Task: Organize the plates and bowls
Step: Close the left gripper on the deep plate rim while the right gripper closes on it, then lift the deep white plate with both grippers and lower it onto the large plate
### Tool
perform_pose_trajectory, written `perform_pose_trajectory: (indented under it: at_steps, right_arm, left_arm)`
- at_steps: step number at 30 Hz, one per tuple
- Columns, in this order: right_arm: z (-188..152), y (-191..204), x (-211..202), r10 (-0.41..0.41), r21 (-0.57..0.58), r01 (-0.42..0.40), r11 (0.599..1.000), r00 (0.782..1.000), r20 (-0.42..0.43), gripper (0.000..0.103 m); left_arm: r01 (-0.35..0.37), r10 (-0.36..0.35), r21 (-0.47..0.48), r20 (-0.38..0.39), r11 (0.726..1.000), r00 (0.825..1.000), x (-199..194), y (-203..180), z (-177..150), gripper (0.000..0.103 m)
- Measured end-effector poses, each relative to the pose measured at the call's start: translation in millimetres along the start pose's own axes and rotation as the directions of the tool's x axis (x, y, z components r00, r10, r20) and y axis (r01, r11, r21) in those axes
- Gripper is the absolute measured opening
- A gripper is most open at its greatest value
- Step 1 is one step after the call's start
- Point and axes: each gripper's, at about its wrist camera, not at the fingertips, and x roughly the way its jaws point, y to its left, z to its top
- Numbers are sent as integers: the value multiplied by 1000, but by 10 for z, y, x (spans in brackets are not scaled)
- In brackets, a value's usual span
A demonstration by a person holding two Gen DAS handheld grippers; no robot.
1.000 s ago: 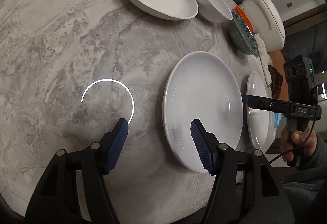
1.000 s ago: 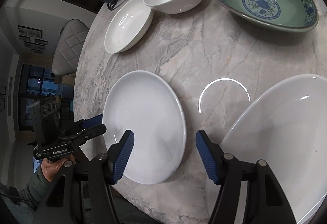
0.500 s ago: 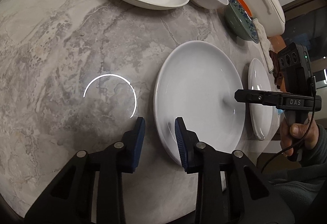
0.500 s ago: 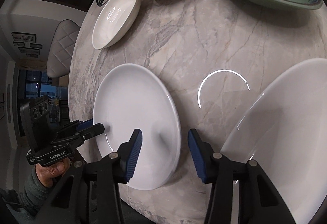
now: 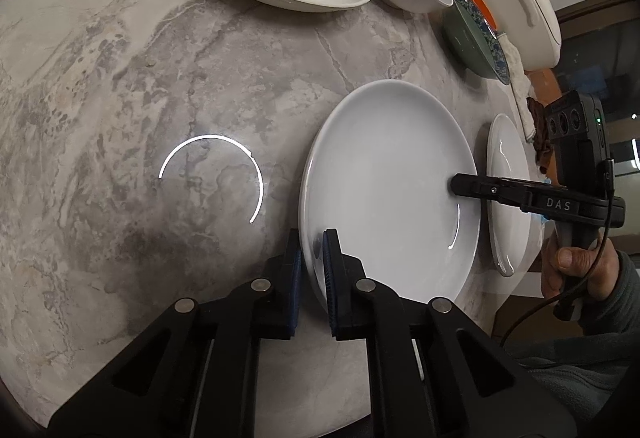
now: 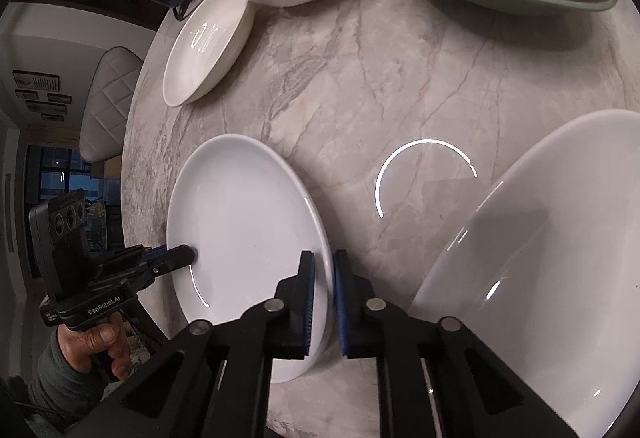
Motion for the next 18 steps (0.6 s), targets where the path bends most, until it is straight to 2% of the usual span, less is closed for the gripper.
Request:
perform_pose_trajectory:
  at_steps: [10,18]
  right_arm:
    - [-32,93,30,-39,-29,38,999,999,-19,10]
    - [-57,181,-19,-43,-38,43,998,999,-3,10]
  left_arm:
    - [-30,30,17,3,999,1000,-15,4,-9,9]
    - [-15,14,19,22,1000,1000,-158,-22,-103,9]
